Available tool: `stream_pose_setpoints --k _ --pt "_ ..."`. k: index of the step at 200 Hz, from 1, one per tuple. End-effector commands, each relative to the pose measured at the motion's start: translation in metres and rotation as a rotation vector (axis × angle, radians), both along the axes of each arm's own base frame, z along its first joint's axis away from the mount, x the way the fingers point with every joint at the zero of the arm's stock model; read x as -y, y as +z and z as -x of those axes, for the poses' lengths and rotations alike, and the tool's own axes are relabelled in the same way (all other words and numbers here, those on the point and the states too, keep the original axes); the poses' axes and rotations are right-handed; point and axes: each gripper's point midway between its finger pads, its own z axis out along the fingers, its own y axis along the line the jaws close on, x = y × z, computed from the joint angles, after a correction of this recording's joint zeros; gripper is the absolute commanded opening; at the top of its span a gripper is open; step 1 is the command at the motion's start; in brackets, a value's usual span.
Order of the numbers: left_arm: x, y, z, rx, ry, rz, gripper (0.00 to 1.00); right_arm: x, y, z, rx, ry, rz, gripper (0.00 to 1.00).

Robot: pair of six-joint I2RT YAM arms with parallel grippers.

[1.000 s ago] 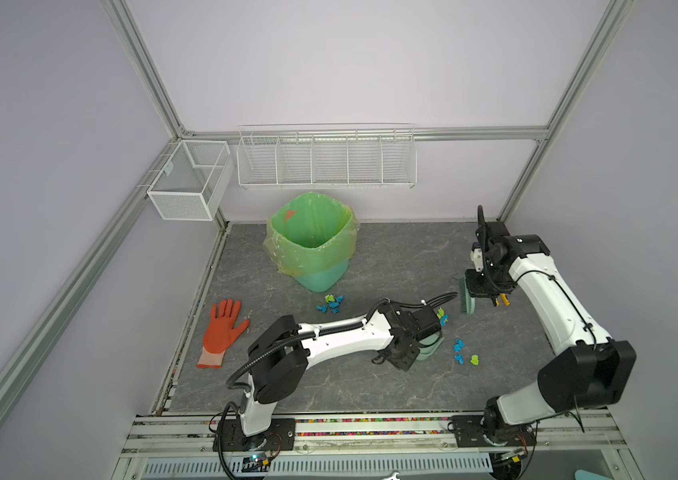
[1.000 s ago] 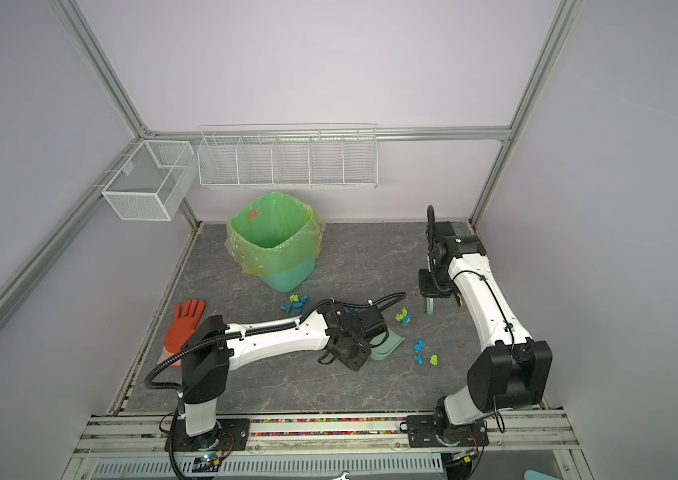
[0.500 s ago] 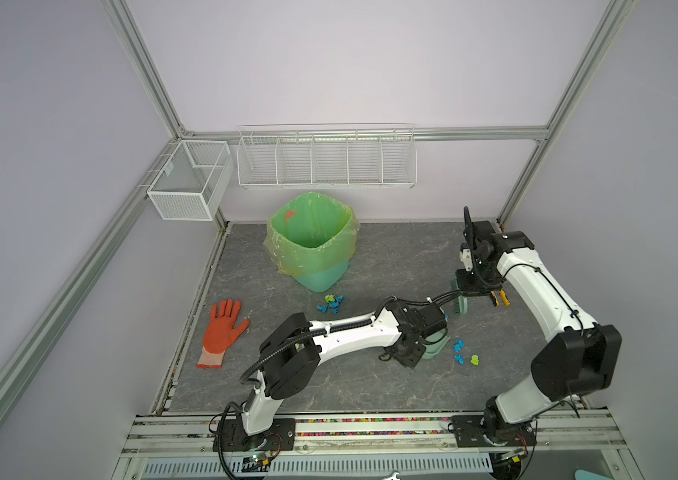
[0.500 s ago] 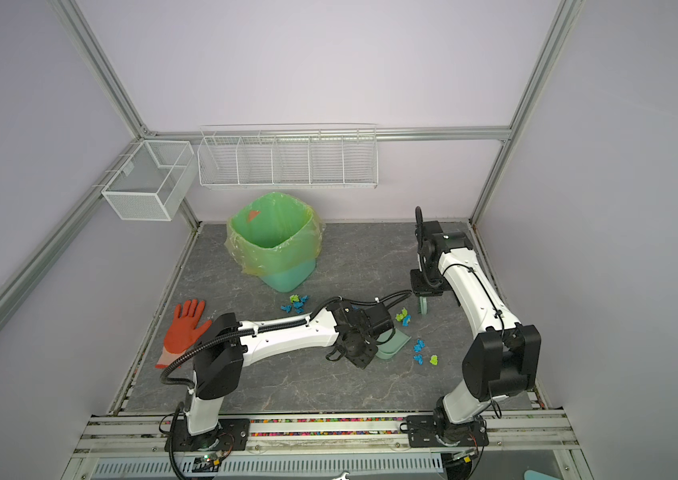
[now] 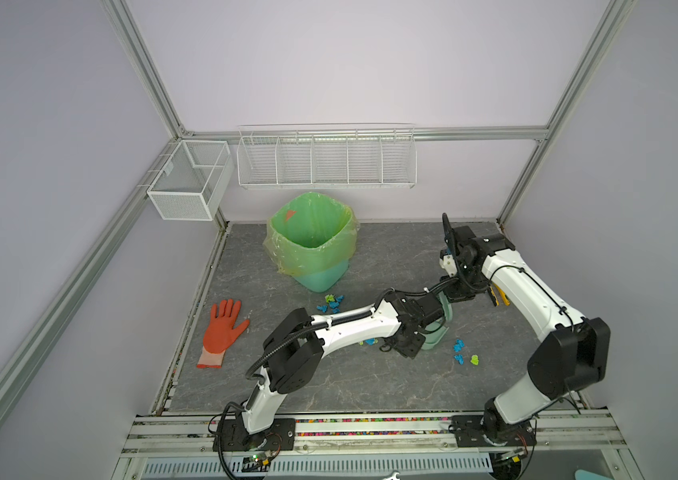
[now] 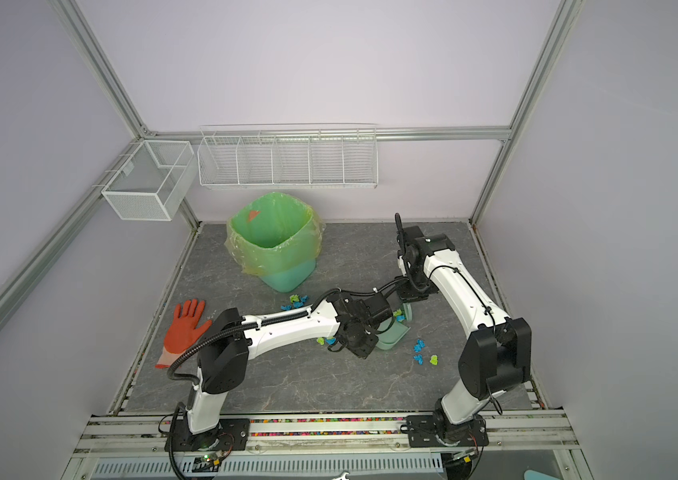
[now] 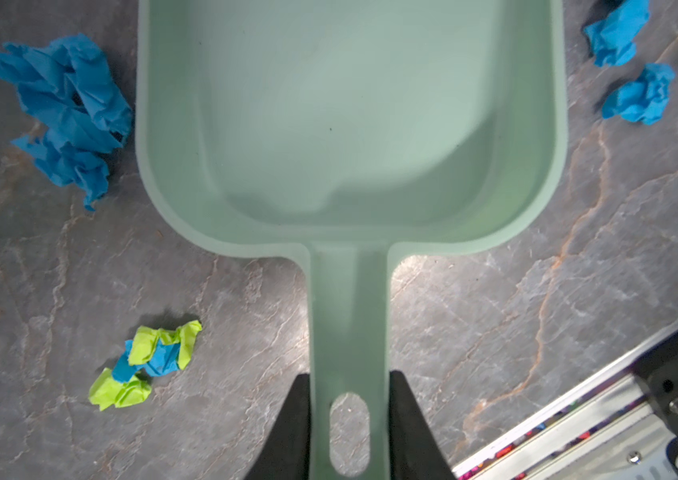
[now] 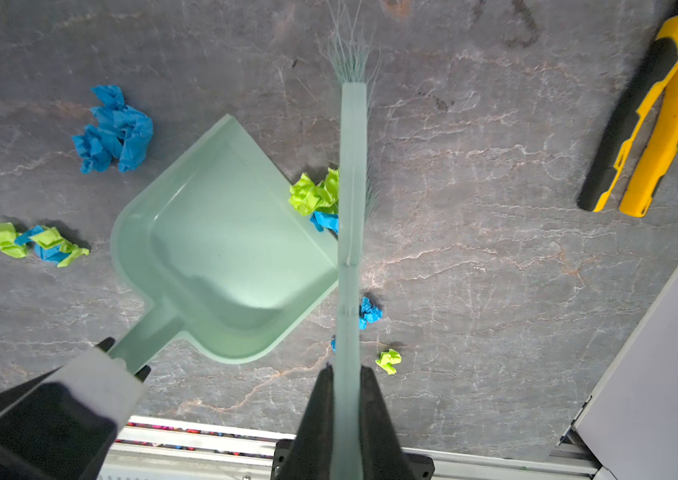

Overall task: Sweep away the paper scraps from the table
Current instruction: 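Sweep the paper scraps with the right gripper's brush into the dustpan held by the left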

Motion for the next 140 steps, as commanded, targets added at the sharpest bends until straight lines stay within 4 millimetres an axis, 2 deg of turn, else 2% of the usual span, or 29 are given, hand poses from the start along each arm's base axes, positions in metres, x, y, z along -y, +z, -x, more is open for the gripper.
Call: stream_pose_setpoints --k 1,31,71,98,140 --pt "-0.001 -0.007 -0.002 -0.012 -0.024 -0.027 0.11 -0.017 0.005 0.032 -0.059 0.049 -0.078 0.07" --pt "-0.003 -0.010 -0.008 0.005 -0.023 -0.038 0.11 -0.030 0.024 0.044 -0.007 0.041 -0.175 0.07" --pt "-0.005 -0.013 -0.014 0.006 -0.014 -0.040 0.11 -0.024 0.045 0.049 0.098 0.004 -0.194 0.07" --pt "-0.006 -0.012 -0.016 0.008 -0.010 -0.041 0.11 -0.006 0.052 0.039 0.165 -0.074 -0.137 0.07" --pt "-0.009 -0.011 -0.015 0.009 -0.005 -0.039 0.10 0.004 0.054 0.013 0.193 -0.151 -0.124 0.07"
